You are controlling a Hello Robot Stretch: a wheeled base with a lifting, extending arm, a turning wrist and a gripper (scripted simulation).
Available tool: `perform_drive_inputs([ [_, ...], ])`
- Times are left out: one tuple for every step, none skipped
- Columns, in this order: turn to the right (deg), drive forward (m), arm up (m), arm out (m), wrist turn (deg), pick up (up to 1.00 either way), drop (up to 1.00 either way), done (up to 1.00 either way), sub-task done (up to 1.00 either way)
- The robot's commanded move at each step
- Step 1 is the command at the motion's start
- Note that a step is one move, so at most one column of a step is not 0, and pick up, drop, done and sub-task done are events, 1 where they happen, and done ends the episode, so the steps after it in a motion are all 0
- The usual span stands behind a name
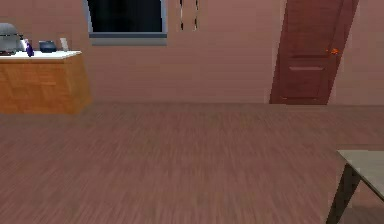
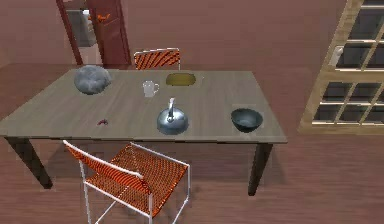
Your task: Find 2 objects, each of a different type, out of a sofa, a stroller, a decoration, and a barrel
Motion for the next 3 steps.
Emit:
perform_drive_inputs([
  [0.0,0.4,0.0,0.0,0.0,0.0,0.0,0.0,0.0],
  [45.0,0.0,0.0,0.0,0.0,0.0,0.0,0.0,0.0],
  [0.0,0.1,0.0,0.0,0.0,0.0,0.0,0.0,0.0],
])
